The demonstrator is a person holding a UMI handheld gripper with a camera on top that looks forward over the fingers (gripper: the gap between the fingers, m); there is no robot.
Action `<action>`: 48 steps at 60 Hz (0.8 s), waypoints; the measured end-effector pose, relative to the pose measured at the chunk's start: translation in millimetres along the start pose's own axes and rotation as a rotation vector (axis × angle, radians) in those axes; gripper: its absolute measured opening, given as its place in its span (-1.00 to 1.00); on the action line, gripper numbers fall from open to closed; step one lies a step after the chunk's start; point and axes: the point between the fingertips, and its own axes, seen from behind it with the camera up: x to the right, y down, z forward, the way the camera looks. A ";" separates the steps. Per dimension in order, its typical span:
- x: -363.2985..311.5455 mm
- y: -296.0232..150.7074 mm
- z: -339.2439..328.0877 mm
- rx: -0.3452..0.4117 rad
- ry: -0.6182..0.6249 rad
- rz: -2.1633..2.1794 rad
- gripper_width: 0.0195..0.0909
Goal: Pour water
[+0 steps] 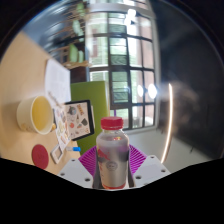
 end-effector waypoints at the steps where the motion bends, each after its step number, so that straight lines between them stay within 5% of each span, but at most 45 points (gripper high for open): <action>1: -6.7 -6.5 2.3 0.008 -0.003 -0.068 -0.46; 14: -71.0 -36.0 22.3 0.116 -0.006 -0.778 -0.46; 29: -82.0 -40.5 11.3 0.143 -0.020 -0.872 -0.45; 39: -52.1 -36.6 16.6 0.121 0.012 -0.614 -0.45; 48: 11.7 -11.5 7.1 0.062 0.108 0.058 -0.45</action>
